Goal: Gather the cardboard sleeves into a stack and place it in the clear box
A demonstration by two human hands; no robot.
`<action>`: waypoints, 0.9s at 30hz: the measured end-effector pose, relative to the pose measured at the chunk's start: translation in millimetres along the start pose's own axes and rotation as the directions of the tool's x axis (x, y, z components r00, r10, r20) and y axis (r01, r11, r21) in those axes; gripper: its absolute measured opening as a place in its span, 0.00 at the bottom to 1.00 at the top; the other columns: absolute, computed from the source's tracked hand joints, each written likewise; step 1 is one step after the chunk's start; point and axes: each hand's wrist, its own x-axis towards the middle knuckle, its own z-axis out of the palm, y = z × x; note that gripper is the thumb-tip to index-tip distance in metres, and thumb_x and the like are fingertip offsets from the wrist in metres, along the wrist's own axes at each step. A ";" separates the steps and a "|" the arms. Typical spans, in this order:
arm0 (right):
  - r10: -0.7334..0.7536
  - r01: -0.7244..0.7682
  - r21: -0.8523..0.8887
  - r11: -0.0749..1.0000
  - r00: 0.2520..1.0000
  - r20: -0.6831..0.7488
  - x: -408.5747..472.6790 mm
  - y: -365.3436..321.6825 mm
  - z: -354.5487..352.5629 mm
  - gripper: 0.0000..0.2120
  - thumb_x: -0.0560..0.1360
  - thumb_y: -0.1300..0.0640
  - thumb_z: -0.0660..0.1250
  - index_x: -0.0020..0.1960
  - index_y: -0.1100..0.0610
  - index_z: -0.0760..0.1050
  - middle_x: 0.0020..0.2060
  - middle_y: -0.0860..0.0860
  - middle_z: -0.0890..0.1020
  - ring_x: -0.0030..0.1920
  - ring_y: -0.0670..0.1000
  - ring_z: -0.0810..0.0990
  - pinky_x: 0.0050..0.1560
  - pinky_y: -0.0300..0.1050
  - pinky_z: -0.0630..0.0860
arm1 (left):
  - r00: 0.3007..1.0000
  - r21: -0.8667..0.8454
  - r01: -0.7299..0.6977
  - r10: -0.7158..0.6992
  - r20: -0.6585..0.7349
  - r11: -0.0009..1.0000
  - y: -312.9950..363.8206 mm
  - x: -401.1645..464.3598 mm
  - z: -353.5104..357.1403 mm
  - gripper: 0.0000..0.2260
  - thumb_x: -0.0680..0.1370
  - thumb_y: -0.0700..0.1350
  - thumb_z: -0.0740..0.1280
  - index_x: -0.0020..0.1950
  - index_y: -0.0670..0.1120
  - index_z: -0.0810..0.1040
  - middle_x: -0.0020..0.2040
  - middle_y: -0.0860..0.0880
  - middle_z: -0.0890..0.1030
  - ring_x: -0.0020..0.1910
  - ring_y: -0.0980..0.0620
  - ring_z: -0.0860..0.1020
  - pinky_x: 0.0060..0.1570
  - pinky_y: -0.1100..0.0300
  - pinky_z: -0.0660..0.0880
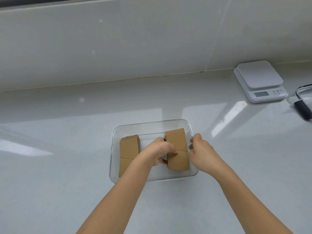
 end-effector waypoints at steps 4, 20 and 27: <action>0.012 -0.012 0.156 0.988 1.000 0.001 6.4 3.7 -0.2 0.07 0.78 0.62 0.52 0.53 0.62 0.66 0.50 0.60 0.78 0.46 0.59 0.78 0.53 0.61 0.78 | 0.999 0.035 -0.007 0.005 0.051 0.999 5.1 -2.8 13.6 0.16 0.72 0.31 0.64 0.59 0.38 0.73 0.51 0.41 0.81 0.50 0.40 0.79 0.50 0.46 0.77; 0.133 -0.109 0.436 0.893 0.991 -0.025 22.9 14.9 7.6 0.13 0.80 0.56 0.50 0.43 0.58 0.70 0.49 0.62 0.80 0.46 0.65 0.82 0.48 0.67 0.80 | 0.994 -0.120 0.041 -0.053 -0.097 0.992 15.9 -9.6 34.9 0.10 0.67 0.27 0.61 0.41 0.42 0.72 0.45 0.38 0.77 0.44 0.37 0.78 0.34 0.52 0.75; 0.129 -0.053 0.330 0.943 0.968 -0.213 12.5 18.7 -6.7 0.11 0.78 0.55 0.61 0.39 0.59 0.74 0.43 0.56 0.83 0.46 0.59 0.83 0.51 0.54 0.79 | 0.999 -0.222 0.017 -0.023 -0.026 0.975 16.3 -41.6 22.3 0.14 0.77 0.37 0.60 0.62 0.47 0.68 0.55 0.46 0.78 0.51 0.49 0.77 0.48 0.56 0.75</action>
